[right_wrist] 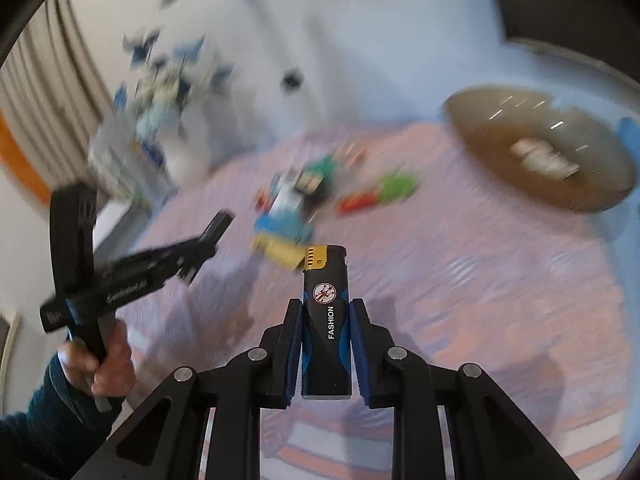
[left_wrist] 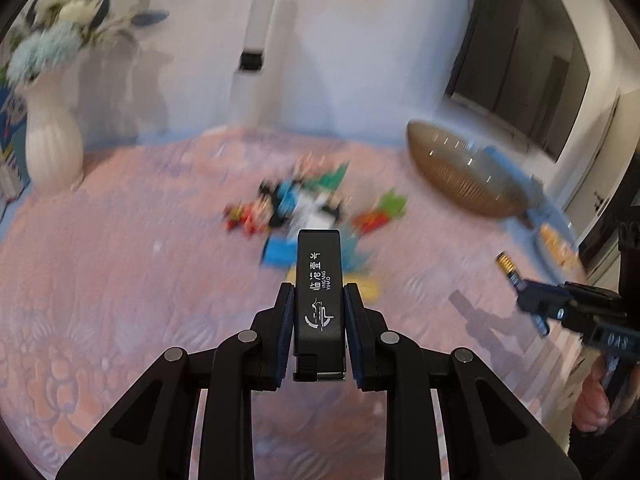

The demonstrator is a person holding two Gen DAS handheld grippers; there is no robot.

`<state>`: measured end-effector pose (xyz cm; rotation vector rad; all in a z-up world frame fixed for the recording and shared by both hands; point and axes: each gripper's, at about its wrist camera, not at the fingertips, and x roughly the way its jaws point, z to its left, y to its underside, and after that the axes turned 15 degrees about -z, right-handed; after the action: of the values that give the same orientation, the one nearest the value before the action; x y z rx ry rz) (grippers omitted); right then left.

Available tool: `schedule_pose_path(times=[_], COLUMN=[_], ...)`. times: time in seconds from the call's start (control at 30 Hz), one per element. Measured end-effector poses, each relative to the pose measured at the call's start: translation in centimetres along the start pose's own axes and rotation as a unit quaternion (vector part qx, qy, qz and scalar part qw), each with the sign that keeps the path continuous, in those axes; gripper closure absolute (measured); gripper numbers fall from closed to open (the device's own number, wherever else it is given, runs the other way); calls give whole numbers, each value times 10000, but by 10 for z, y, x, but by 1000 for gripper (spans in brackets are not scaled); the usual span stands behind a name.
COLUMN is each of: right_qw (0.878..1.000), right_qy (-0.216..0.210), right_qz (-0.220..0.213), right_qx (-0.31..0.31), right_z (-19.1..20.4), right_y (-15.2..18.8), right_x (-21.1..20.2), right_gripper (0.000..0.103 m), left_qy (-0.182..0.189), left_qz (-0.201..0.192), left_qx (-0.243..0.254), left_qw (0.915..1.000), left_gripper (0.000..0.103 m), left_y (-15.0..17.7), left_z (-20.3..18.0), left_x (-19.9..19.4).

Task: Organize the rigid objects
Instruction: 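Carry both black items over the brown bowl and open both grippers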

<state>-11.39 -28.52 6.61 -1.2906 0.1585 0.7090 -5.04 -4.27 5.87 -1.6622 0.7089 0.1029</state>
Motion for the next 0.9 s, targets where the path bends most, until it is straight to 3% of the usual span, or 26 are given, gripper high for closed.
schedule_pose_path(times=[0.13,0.2,0.27,0.4,0.6,0.73,0.77,0.8,0.83,0.9], right_qw=[9967,9924,9860,9796,9774,9738,9726,9717,9709,9678], right_qy=[663,1090,1534,1891,1916,1994,2017,2050,2111,2329], right_qz=[-460,-550,-579,-321,354,596,637,623,557,274], right_qx=[11,117,299,599,818,918,964,990,984,914], right_z=[-41,-67,-97,-142,-165,-171,-172,-173,-173,-171], right_y=[-42,-65,-90,-119,-121,-117,-117,-117,-117,-120], right_x=[-27,-37,-37,-23,14,29,31,31,30,18], right_gripper=[80,80,80,80,81,80,79,72,60,50], left_qy=[215,98,201,680,977,982,976,970,955,981], left_qz=[-225,-311,-356,-60,667,838,826,769,728,499], left_qx=[265,424,272,22,-74,100,112,128,131,83], left_qw=[9992,9986,9988,9977,9929,9916,9917,9922,9927,9939], left_gripper=[82,82,82,82,82,82,78,63,57,41], left_y=[-40,-66,-91,-123,-112,-100,-99,-100,-101,-106], left_z=[-39,-63,-78,-116,-164,-188,-189,-190,-189,-182], left_x=[18,38,59,108,179,194,195,195,192,177])
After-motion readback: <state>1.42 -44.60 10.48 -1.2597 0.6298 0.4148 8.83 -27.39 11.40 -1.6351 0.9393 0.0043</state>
